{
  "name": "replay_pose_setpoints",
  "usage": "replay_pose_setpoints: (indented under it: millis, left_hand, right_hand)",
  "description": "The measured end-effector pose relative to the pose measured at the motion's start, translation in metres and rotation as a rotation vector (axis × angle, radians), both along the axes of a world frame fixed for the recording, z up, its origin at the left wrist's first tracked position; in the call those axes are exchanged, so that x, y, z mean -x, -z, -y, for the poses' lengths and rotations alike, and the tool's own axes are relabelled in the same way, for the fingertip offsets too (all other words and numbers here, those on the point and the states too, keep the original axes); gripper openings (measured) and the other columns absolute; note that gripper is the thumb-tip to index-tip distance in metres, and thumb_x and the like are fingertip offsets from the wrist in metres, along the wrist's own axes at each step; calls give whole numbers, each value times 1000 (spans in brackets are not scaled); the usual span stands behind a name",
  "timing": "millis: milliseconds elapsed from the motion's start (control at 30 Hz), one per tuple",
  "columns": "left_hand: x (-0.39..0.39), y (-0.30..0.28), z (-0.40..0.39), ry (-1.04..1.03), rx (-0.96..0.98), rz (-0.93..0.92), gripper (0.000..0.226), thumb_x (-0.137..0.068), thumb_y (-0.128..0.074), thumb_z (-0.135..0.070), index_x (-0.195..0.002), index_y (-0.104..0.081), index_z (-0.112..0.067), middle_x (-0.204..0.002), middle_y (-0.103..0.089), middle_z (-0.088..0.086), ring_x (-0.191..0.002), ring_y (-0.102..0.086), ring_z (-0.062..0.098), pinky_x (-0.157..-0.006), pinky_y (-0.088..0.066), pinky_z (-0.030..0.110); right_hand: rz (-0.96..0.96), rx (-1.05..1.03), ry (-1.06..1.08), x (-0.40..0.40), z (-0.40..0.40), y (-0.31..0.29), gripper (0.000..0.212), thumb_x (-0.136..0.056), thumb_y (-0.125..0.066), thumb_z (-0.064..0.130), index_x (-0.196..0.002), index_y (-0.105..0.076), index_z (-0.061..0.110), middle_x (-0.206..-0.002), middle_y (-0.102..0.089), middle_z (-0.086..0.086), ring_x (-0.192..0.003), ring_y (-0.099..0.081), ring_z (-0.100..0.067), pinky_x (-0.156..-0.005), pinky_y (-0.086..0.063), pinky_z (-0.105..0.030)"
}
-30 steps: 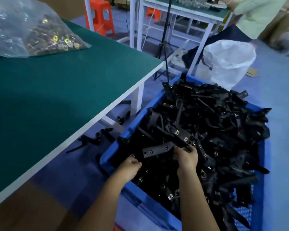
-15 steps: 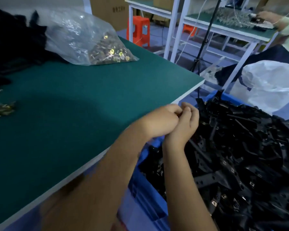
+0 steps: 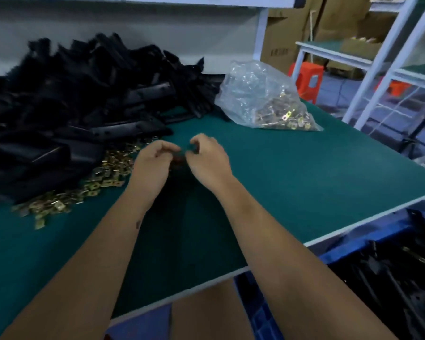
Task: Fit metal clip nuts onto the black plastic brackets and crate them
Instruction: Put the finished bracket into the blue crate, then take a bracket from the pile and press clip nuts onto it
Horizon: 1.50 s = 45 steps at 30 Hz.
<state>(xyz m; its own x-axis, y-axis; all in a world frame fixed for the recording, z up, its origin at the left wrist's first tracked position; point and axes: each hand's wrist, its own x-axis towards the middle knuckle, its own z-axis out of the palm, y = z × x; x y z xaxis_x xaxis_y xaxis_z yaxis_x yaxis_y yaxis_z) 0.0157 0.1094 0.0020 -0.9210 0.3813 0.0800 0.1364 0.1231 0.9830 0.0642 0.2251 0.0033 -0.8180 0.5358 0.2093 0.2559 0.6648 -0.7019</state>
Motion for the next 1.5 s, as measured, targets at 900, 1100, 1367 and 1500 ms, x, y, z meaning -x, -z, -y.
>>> replay_pose_setpoints:
  millis: [900, 1100, 1367, 1500]
  left_hand:
    - [42, -11, 17, -151, -869, 201, 26, -94, -56, 3, -77, -64, -14, -103, -75, 7, -106, -70, 24, -88, -57, 31]
    - [40, -11, 14, -216, -774, 244, 18, -92, -64, -3, -81, -63, -17, -106, -73, 6, -103, -70, 20, -83, -57, 31]
    - [47, -13, 22, -30, -809, 432, 41, -100, -43, -53, -119, -57, -20, -102, -77, 4, -94, -74, 21, -76, -60, 35]
    - [42, -15, 21, 82, -647, 525, 53, -96, -46, -58, -112, -66, -13, -84, -71, 4, -70, -69, 18, -55, -54, 28]
  right_hand:
    - [-493, 255, 11, 59, 25, 1, 24, -93, -64, 26, -86, -66, 3, -82, -55, -2, -72, -54, -17, -64, -51, -38]
    - [-599, 1247, -162, 58, 28, -13, 19, -101, -54, 18, -85, -57, 8, -66, -61, 1, -59, -61, -12, -58, -53, -25]
    - [-563, 1340, -70, 54, 17, -17, 14, -100, -51, 14, -98, -64, 8, -55, -56, 1, -43, -44, -9, -42, -36, -20]
    - [-529, 1217, 23, 50, 8, -19, 22, -95, -48, 12, -91, -70, 16, -49, -47, 8, -41, -27, -8, -39, -22, -20]
